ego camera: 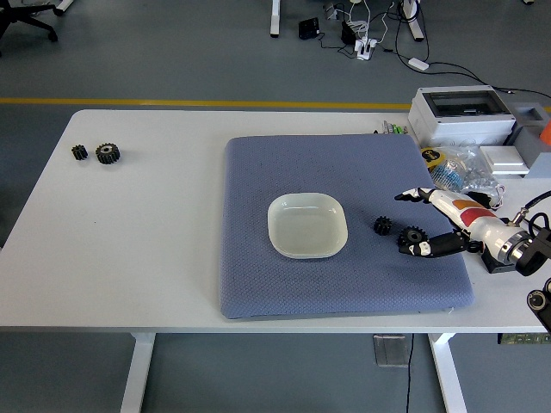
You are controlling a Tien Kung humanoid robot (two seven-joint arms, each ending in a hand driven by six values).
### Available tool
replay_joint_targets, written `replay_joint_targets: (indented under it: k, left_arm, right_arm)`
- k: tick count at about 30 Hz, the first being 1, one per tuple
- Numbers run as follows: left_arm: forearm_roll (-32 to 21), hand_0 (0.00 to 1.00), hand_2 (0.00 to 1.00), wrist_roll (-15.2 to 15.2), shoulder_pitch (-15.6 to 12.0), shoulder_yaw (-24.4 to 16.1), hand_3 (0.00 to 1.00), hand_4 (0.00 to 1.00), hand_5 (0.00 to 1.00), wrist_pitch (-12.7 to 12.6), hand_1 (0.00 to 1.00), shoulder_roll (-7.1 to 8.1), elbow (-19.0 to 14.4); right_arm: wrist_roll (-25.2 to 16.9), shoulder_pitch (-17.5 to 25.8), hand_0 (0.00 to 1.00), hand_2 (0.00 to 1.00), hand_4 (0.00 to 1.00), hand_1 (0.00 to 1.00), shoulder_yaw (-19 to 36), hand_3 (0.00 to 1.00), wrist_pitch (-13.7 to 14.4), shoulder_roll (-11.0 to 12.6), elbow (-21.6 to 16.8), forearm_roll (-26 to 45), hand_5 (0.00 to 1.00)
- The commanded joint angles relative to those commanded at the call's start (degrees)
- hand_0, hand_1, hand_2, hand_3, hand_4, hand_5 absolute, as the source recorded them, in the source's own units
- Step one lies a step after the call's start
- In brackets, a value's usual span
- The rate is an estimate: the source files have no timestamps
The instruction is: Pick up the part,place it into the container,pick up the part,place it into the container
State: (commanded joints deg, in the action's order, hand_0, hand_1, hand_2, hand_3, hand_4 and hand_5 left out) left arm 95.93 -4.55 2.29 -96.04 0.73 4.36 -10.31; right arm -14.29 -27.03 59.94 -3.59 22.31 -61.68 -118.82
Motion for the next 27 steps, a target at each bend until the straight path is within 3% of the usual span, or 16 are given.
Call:
replay_joint_targets:
  k: [4, 14, 15, 20, 21, 26, 27]
  left_arm:
    - [-0.1, 0.717, 0.685, 0.0, 0.1, 0.0, 0.569, 0.609, 0.57, 0.0, 0.678, 0.04, 0.0]
    - [-0.6, 0.717, 0.686, 0.0, 0.2, 0.2, 0.569, 0.609, 0.57, 0.0, 0.678, -0.02, 0.0]
    - [-0.6, 0.717, 0.686, 0.0, 0.2, 0.2, 0.569, 0.609, 0.57, 0.0, 0.679, -0.02, 0.0]
    - [-0.7, 0.717, 0.686, -0.1, 0.3, 0.2, 0.569, 0.609, 0.57, -0.1, 0.679, -0.04, 0.0]
    - [-0.7, 0.717, 0.686, -0.1, 0.3, 0.2, 0.569, 0.609, 0.57, -0.1, 0.679, -0.06, 0.0]
    - [-0.6, 0.717, 0.686, -0.2, 0.4, 0.0, 0.569, 0.609, 0.57, -0.1, 0.679, -0.15, 0.0]
    - [-0.7, 0.717, 0.686, -0.2, 0.4, 0.0, 0.57, 0.608, 0.57, -0.1, 0.679, -0.16, 0.0]
  right_arm:
    - [0.2, -1.2, 0.71, 0.78, 0.998, 0.744, -1.7, 0.773, 0.1, -0.1, 1.7, -4.1, 0.261]
    - [1.1, -4.3, 0.699, 0.774, 0.998, 0.737, -5.2, 0.776, 0.9, -1.5, 7.5, -1.2, 0.254]
    - [1.3, -4.6, 0.638, 0.72, 0.998, 0.692, -5.3, 0.771, 1.0, -1.6, 8.0, -0.9, 0.265]
    - [1.8, -5.7, 0.638, 0.72, 0.998, 0.692, -5.9, 0.771, 1.1, -2.1, 10.3, 0.1, 0.265]
    - [2.0, -5.9, 0.536, 0.67, 0.998, 0.625, -6.0, 0.737, 1.1, -2.2, 10.8, 0.4, 0.273]
    - [3.4, -7.2, 0.536, 0.67, 0.998, 0.625, -8.1, 0.737, 2.0, -2.5, 13.5, 3.6, 0.273]
    - [3.6, -7.4, 0.372, 0.601, 0.984, 0.54, -8.4, 0.643, 2.1, -2.6, 14.1, 3.8, 0.305]
